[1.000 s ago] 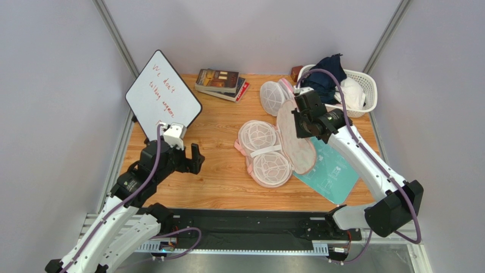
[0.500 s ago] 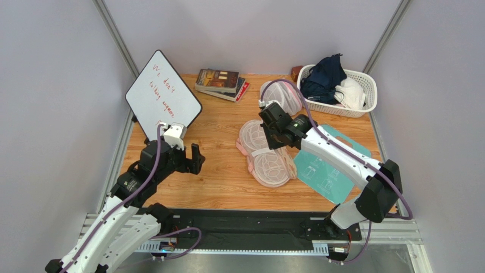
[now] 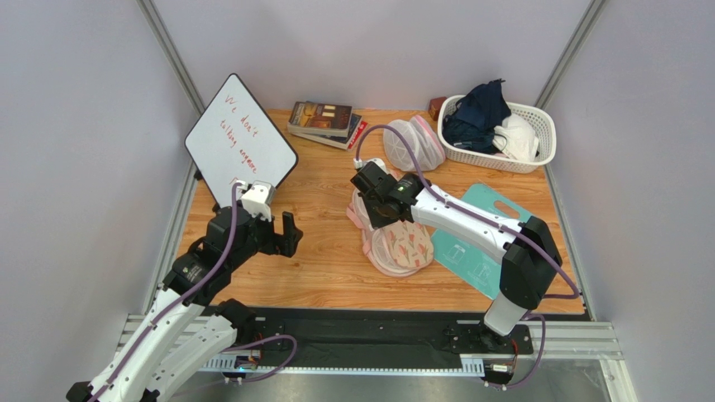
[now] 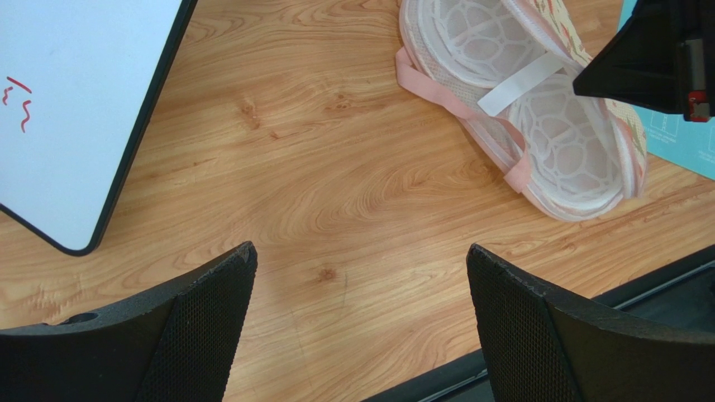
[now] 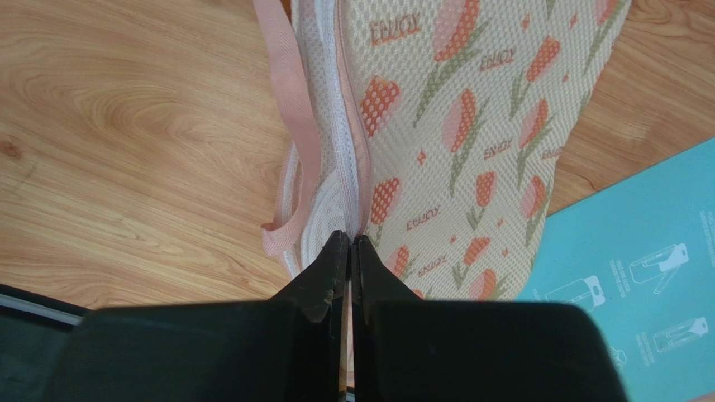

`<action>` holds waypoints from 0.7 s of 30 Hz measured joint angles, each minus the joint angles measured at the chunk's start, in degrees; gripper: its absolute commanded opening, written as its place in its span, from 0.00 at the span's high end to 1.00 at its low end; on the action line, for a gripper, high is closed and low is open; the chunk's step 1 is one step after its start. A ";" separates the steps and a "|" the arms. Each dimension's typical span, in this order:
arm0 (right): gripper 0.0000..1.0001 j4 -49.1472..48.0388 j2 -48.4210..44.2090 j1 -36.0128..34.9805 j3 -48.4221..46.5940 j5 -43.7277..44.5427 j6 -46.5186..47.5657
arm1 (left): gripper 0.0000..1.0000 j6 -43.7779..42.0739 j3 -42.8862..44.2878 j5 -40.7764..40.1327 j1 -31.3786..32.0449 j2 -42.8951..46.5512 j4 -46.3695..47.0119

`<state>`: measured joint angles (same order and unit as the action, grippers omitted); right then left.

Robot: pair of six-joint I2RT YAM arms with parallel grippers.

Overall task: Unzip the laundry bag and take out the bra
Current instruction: Close the laundry bag at the center of the board.

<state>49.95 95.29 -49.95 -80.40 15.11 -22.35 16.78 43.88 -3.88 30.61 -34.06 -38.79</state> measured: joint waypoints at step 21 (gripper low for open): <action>0.00 -3.56 7.17 -2.60 -3.96 -3.61 -2.97 | 0.00 0.00 0.00 -0.04 0.00 0.02 -0.02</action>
<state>46.39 102.45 -52.56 -84.36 11.51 -25.32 16.78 43.88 -3.92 30.61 -34.04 -38.81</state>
